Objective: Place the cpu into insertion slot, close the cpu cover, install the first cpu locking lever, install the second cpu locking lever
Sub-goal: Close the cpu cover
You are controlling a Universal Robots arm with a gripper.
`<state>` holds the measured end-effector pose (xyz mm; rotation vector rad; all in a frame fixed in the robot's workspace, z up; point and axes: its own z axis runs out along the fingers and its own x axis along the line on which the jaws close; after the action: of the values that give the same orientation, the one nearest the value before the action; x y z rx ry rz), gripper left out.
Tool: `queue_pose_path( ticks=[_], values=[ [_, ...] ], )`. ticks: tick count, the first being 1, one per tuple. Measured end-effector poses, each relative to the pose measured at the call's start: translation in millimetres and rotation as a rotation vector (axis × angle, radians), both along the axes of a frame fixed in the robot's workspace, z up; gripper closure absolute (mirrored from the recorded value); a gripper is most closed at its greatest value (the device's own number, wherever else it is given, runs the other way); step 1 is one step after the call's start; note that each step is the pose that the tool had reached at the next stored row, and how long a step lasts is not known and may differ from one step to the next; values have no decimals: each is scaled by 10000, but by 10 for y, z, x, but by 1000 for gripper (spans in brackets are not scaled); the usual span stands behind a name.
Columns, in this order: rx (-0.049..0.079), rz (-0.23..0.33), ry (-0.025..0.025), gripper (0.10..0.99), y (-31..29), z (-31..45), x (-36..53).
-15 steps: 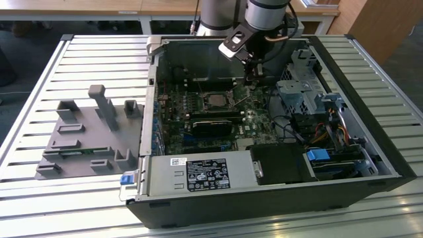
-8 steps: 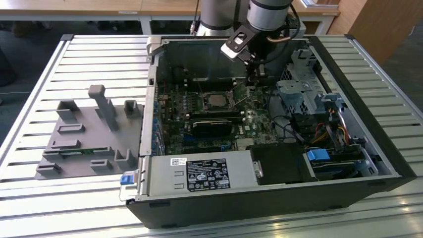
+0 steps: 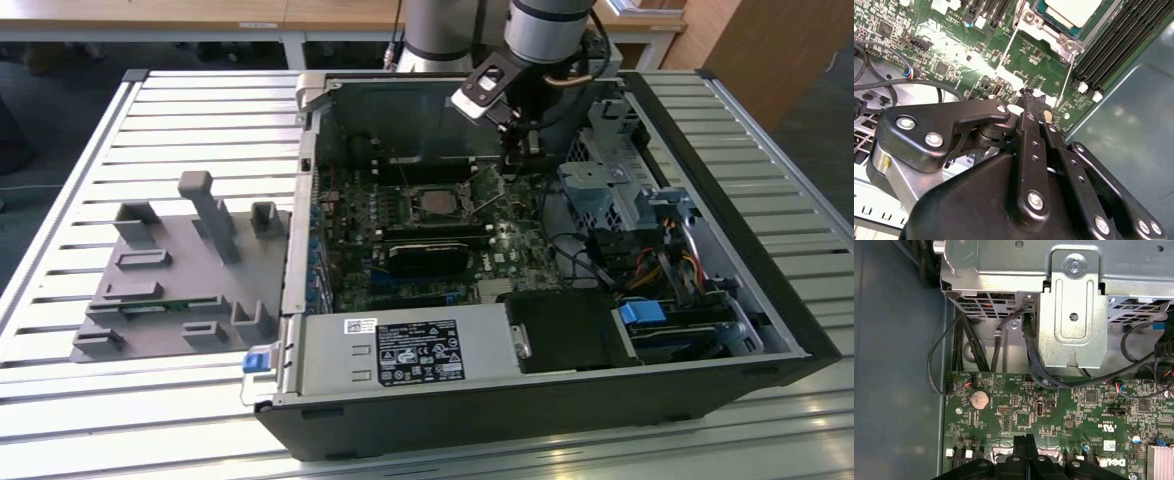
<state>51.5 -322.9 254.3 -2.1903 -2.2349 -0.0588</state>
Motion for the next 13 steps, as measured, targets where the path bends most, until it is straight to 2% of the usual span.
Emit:
queue_pose_path(
  ticks=[13],
  values=[
    [0,1,0,980,0,-16,99]
  ],
)
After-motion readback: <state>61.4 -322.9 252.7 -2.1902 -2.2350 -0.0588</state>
